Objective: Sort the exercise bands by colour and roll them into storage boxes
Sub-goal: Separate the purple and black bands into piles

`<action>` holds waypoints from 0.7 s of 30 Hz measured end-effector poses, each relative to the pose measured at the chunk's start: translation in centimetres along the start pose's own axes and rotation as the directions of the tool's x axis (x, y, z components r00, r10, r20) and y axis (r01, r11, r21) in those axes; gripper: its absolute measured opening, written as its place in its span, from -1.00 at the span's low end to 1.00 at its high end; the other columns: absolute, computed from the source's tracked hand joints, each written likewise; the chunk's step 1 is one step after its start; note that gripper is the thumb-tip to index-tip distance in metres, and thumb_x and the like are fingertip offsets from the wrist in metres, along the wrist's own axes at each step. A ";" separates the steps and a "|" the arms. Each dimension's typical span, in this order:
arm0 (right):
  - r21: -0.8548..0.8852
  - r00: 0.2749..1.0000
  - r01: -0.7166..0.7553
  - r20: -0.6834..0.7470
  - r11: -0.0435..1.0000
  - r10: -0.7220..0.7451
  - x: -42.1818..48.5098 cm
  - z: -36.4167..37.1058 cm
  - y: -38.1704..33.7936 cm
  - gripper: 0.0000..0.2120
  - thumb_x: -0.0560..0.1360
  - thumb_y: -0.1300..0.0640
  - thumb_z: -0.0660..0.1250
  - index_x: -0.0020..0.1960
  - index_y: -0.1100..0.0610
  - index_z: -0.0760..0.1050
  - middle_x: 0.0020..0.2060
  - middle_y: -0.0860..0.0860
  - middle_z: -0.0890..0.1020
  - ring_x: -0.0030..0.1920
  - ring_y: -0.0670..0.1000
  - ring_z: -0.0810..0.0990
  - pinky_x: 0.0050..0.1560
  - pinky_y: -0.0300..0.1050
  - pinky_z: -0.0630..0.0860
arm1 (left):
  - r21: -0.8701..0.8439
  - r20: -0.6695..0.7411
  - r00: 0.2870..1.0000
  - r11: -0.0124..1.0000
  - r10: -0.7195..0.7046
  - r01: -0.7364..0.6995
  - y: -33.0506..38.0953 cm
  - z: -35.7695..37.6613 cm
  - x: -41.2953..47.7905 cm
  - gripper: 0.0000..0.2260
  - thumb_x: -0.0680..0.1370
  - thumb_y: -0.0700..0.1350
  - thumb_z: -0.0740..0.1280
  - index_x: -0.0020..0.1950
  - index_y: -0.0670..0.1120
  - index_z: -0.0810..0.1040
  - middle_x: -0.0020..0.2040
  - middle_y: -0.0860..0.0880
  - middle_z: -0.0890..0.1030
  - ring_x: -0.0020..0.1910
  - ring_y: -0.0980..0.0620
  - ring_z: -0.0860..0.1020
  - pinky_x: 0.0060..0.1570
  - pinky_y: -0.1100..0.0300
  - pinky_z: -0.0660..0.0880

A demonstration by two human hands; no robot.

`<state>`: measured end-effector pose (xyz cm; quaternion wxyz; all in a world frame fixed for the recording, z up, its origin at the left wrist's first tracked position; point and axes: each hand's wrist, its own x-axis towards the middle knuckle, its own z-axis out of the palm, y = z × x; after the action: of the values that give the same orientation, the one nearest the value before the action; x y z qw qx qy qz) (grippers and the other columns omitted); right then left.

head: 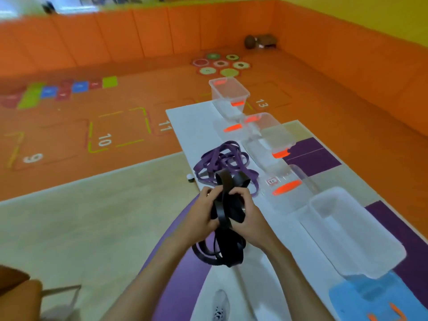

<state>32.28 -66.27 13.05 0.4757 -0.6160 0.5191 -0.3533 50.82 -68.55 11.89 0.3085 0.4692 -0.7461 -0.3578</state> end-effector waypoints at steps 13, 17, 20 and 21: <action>-0.047 0.994 0.095 -0.050 0.994 -0.097 25.2 2.2 -6.2 -0.39 0.47 0.20 0.55 0.35 -0.19 0.34 0.18 -0.26 0.55 0.26 -0.12 0.60 0.26 -0.07 0.59 | 0.021 -0.036 0.998 0.998 0.057 -0.057 -9.5 -15.5 19.8 -0.40 0.52 -0.19 0.43 0.51 0.10 0.34 0.10 -0.02 0.39 0.04 0.03 0.50 0.03 0.20 0.49; -0.061 0.991 0.061 -0.114 0.996 -0.068 32.8 4.0 -7.1 -0.35 0.46 0.22 0.55 0.38 -0.17 0.33 0.15 -0.30 0.55 0.23 -0.12 0.60 0.25 -0.02 0.59 | 0.045 0.027 0.996 0.995 0.084 -0.085 -13.8 -19.9 26.5 -0.37 0.52 -0.18 0.43 0.53 0.13 0.31 0.11 0.01 0.37 0.05 -0.04 0.51 0.10 0.02 0.56; -0.073 0.986 0.045 -0.158 0.996 -0.056 38.1 4.8 -8.0 -0.36 0.47 0.24 0.54 0.39 -0.13 0.31 0.14 -0.33 0.53 0.20 -0.15 0.59 0.21 -0.09 0.59 | 0.041 0.076 0.991 0.993 0.111 -0.115 -16.6 -22.9 31.4 -0.37 0.51 -0.17 0.46 0.51 0.14 0.30 0.12 0.01 0.36 0.07 -0.05 0.50 0.12 -0.03 0.56; -0.068 0.982 0.052 -0.180 0.996 -0.063 39.8 5.0 -8.3 -0.36 0.48 0.25 0.54 0.39 -0.12 0.31 0.17 -0.30 0.52 0.21 -0.16 0.59 0.19 -0.14 0.57 | 0.047 0.088 0.988 0.990 0.126 -0.130 -17.3 -23.8 33.1 -0.37 0.51 -0.17 0.47 0.49 0.15 0.30 0.12 0.01 0.36 0.06 -0.05 0.49 0.11 -0.01 0.56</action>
<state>47.88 -103.94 17.11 0.3962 -0.6105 0.5533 -0.4051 65.88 -110.10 14.94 0.2864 0.4128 -0.7963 -0.3369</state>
